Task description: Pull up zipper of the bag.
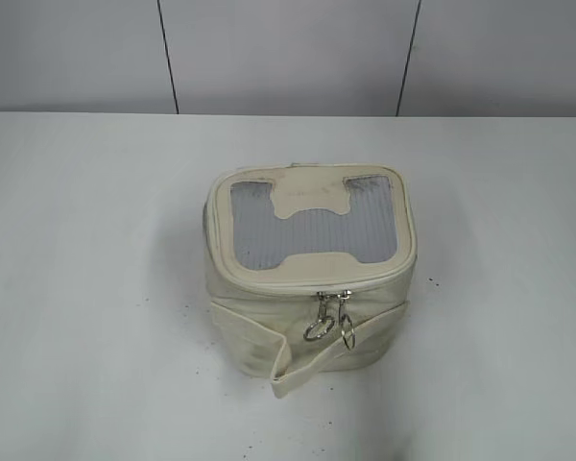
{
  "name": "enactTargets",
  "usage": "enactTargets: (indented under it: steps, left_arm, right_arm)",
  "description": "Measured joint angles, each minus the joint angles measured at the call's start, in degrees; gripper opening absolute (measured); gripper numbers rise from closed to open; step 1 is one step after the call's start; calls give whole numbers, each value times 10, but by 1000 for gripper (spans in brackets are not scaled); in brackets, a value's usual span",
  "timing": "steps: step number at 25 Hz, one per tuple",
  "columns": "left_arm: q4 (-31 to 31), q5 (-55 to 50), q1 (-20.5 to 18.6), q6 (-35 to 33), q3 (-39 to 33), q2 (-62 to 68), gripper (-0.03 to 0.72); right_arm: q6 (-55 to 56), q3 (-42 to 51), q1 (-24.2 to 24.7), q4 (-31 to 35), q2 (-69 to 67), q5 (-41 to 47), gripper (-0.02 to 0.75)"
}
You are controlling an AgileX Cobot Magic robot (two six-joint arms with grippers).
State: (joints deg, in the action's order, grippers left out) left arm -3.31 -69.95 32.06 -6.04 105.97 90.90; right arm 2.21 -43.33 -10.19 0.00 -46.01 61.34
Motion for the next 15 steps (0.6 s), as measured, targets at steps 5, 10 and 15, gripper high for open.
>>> enactTargets:
  steps: [5,10,15]
  left_arm:
    - [6,1,0,17,-166,-141,387]
    - [33,0,0,20,-368,-307,388]
    - [51,46,0,21,-568,-500,388]
  right_arm:
    - [0,82,0,0,142,3,575]
    - [1,142,0,0,271,0,573]
    - [1,145,0,0,357,-6,573]
